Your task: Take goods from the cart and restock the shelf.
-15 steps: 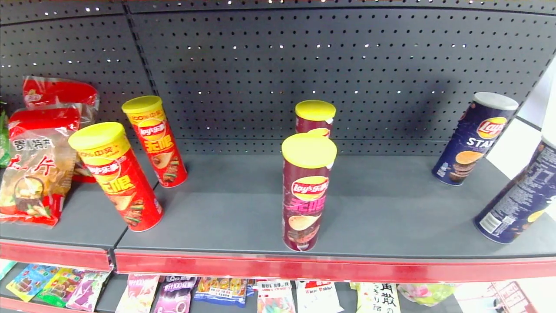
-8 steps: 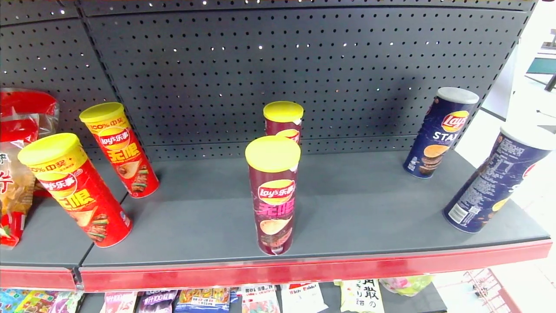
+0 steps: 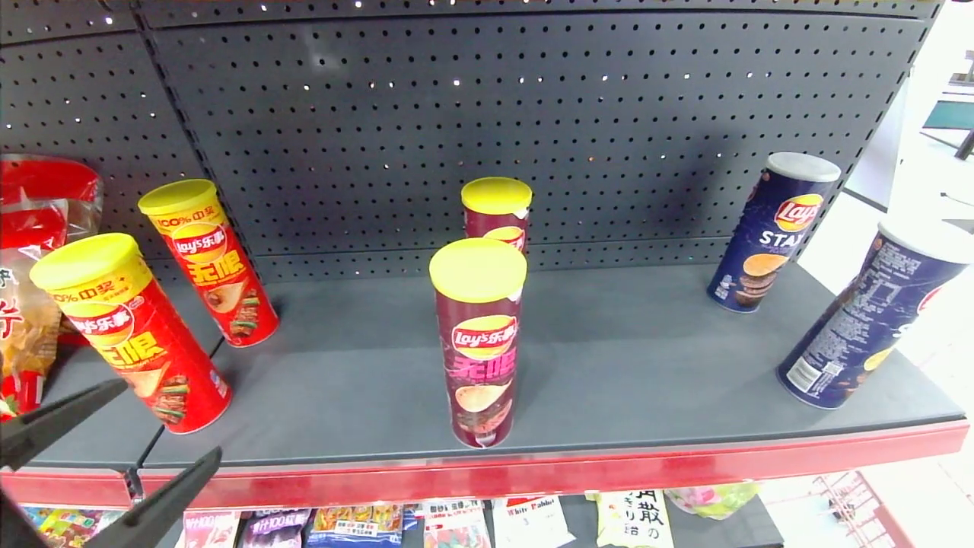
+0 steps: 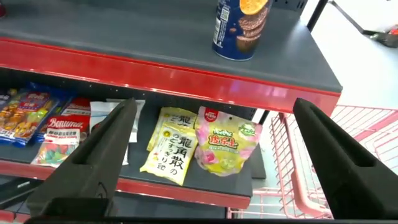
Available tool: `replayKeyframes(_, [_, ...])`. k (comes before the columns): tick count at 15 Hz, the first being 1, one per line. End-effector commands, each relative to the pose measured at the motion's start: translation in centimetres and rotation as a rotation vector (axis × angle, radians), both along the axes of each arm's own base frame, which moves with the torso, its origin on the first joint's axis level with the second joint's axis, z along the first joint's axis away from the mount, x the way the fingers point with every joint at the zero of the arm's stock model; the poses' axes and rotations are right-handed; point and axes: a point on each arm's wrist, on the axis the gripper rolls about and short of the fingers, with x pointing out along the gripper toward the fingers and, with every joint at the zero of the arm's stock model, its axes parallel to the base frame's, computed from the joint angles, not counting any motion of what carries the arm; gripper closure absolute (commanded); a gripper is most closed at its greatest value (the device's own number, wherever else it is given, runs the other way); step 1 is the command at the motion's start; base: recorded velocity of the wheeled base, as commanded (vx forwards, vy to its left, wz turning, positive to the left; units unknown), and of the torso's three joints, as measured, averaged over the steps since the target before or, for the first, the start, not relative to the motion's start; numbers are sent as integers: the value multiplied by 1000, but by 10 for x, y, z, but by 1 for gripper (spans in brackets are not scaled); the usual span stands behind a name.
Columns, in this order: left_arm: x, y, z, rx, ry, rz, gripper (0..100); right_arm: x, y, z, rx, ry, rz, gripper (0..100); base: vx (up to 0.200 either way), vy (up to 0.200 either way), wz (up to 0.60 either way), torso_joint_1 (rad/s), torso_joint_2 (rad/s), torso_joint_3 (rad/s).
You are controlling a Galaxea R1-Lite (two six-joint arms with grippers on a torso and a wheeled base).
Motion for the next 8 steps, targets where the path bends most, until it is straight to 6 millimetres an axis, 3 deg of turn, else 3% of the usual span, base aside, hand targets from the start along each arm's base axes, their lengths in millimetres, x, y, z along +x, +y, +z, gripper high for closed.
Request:
replayKeyframes(1, [50, -31, 3, 43, 92, -17, 0, 0, 0, 0, 0, -1, 1, 0, 0, 0, 0, 0, 0, 0])
replayKeyframes(2, [69, -48, 7, 50, 90, -12, 0, 0, 0, 0, -2, 1, 3, 0, 0, 0, 0, 0, 0, 0])
replayKeyframes(4, [85, -68, 1, 48, 102, 4, 0, 0, 0, 0, -2, 1, 1, 0, 0, 0, 0, 0, 0, 0])
replayKeyframes(8, [91, -92, -20, 51, 181, 49, 0, 0, 0, 0, 0, 1, 3, 0, 0, 0, 0, 0, 0, 0])
